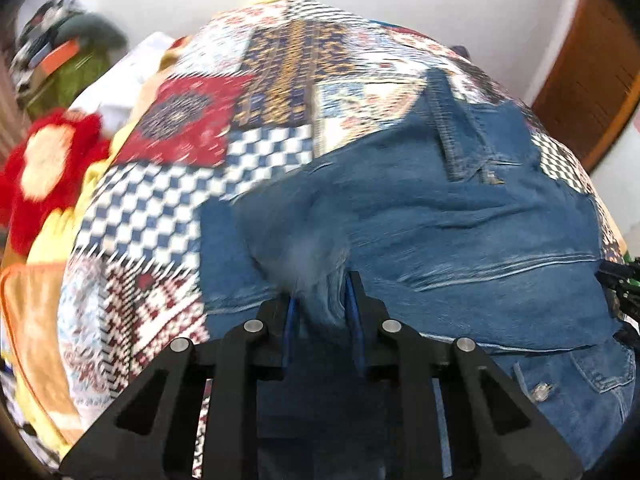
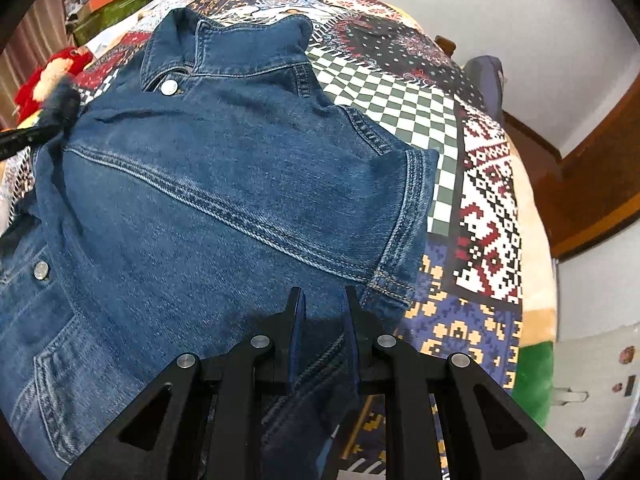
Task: Fold large clothes
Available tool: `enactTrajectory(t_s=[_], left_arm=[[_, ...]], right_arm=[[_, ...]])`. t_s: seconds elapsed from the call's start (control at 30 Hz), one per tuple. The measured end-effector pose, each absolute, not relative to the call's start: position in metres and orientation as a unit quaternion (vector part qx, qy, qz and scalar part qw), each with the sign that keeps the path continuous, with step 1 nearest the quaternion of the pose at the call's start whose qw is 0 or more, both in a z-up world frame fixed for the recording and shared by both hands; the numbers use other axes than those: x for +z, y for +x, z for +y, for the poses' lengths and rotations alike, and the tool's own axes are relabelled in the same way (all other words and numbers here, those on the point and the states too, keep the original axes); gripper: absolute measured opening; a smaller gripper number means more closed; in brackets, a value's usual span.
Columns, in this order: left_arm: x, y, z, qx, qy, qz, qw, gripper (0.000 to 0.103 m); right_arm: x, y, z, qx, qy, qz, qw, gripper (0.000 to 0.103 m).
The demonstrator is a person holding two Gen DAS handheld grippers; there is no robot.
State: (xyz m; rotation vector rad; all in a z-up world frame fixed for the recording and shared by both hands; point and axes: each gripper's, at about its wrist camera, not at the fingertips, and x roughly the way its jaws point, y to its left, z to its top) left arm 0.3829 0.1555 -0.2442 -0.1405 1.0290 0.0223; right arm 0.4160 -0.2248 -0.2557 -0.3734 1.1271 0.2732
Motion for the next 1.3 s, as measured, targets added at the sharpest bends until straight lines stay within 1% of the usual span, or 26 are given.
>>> enactTrajectory(t_s=[0.1, 0.3, 0.33, 0.37, 0.4, 0.43, 0.47, 0.53, 0.6, 0.63, 0.7, 0.77, 0.8, 0.97, 1.0, 1.03, 1.1, 1.2, 1.3], left_arm=[[-0.254, 0.370, 0.174, 0.001, -0.119, 0.501, 0.857, 0.025], [-0.275, 0.346, 0.186, -0.002, -0.162, 0.509, 0.846, 0.026], [-0.278, 0.342, 0.187, -0.001, -0.165, 0.510, 0.844, 0.028], [-0.279, 0.339, 0.187, 0.002, -0.166, 0.508, 0.845, 0.029], [-0.279, 0.336, 0.188, 0.005, -0.163, 0.508, 0.846, 0.034], [-0.279, 0.332, 0.188, 0.010, -0.158, 0.506, 0.848, 0.038], [-0.278, 0.329, 0.188, 0.014, -0.152, 0.504, 0.850, 0.040], [-0.277, 0.327, 0.188, 0.020, -0.139, 0.503, 0.853, 0.046], [-0.275, 0.322, 0.190, 0.022, -0.134, 0.501, 0.855, 0.047], [-0.274, 0.321, 0.191, 0.025, -0.132, 0.500, 0.856, 0.050], [-0.270, 0.316, 0.193, 0.037, -0.123, 0.498, 0.858, 0.056], [-0.265, 0.308, 0.197, 0.066, -0.107, 0.501, 0.856, 0.059], [-0.263, 0.304, 0.201, 0.073, -0.105, 0.503, 0.855, 0.065], [-0.250, 0.301, 0.226, 0.077, -0.122, 0.506, 0.851, 0.066], [-0.246, 0.304, 0.230, 0.074, -0.127, 0.502, 0.852, 0.068], [-0.241, 0.306, 0.233, 0.073, -0.131, 0.497, 0.855, 0.073], [-0.230, 0.314, 0.239, 0.075, -0.134, 0.483, 0.862, 0.080], [-0.222, 0.332, 0.244, 0.066, -0.142, 0.475, 0.866, 0.082], [-0.225, 0.356, 0.250, 0.057, -0.150, 0.482, 0.861, 0.082]], right_arm=[[-0.257, 0.416, -0.225, 0.120, -0.174, 0.531, 0.820, 0.015], [-0.255, 0.413, -0.225, 0.105, -0.175, 0.533, 0.821, 0.015], [-0.256, 0.414, -0.224, 0.090, -0.186, 0.534, 0.820, 0.020], [-0.258, 0.414, -0.226, 0.076, -0.199, 0.534, 0.819, 0.039], [-0.258, 0.412, -0.228, 0.069, -0.201, 0.533, 0.819, 0.051], [-0.259, 0.411, -0.234, 0.054, -0.205, 0.531, 0.821, 0.072], [-0.260, 0.410, -0.239, 0.045, -0.203, 0.528, 0.823, 0.081], [-0.262, 0.409, -0.254, 0.050, -0.166, 0.536, 0.827, 0.081], [-0.267, 0.411, -0.269, 0.063, -0.108, 0.558, 0.820, 0.082], [-0.267, 0.412, -0.275, 0.067, -0.086, 0.560, 0.821, 0.082], [-0.266, 0.412, -0.278, 0.069, -0.078, 0.561, 0.821, 0.082], [-0.263, 0.413, -0.278, 0.068, -0.076, 0.565, 0.819, 0.082], [-0.263, 0.411, -0.277, 0.070, -0.074, 0.567, 0.817, 0.082], [-0.251, 0.413, -0.279, 0.096, -0.035, 0.572, 0.814, 0.082], [-0.246, 0.414, -0.280, 0.100, -0.023, 0.569, 0.816, 0.082], [-0.241, 0.413, -0.279, 0.103, -0.015, 0.565, 0.819, 0.082], [-0.231, 0.416, -0.281, 0.108, 0.002, 0.554, 0.825, 0.082], [-0.218, 0.426, -0.283, 0.116, 0.025, 0.541, 0.833, 0.082], [-0.212, 0.442, -0.284, 0.117, 0.043, 0.534, 0.837, 0.082]])
